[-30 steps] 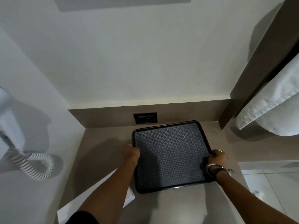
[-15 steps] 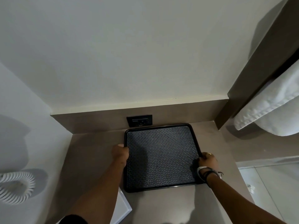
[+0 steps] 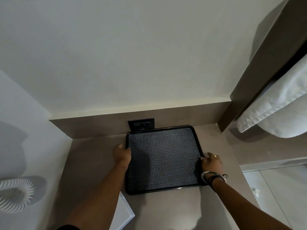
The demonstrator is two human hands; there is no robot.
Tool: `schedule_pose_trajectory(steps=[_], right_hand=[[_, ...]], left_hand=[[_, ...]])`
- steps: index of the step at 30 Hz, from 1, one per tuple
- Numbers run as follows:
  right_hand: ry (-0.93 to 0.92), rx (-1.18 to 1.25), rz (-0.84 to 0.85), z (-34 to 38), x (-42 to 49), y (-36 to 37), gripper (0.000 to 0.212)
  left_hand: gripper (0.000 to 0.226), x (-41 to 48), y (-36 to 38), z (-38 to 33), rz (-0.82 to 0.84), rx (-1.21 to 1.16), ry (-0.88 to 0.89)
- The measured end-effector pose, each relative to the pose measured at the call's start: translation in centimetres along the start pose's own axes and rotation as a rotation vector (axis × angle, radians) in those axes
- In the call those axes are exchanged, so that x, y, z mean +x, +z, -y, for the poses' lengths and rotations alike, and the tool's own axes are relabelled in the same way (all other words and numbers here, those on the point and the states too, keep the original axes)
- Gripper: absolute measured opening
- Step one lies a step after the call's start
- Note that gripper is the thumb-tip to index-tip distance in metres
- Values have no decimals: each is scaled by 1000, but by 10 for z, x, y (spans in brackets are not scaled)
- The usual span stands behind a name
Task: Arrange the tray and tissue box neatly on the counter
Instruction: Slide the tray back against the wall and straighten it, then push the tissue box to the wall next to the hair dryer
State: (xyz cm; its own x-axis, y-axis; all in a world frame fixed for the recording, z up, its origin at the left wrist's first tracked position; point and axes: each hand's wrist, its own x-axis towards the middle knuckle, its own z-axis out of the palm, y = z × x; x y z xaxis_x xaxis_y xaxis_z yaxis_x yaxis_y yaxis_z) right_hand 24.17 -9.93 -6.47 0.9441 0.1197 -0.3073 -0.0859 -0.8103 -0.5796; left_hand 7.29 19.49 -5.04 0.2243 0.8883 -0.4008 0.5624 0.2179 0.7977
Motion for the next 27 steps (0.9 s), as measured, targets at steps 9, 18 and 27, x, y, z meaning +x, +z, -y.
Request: schedule_pose_trajectory(steps=[9,18,27], right_hand=[[-776,-297,9,-15,-142,36,47],[-1094,-649,467,-25,-226,110,85],[-1046,-744,502,-25,-230,121,85]], left_hand=[[132,-78,-92,47,310,830,544],[163,-109,-215,156,517,1227,461],[143,-120,-227,166,342,1015,508]])
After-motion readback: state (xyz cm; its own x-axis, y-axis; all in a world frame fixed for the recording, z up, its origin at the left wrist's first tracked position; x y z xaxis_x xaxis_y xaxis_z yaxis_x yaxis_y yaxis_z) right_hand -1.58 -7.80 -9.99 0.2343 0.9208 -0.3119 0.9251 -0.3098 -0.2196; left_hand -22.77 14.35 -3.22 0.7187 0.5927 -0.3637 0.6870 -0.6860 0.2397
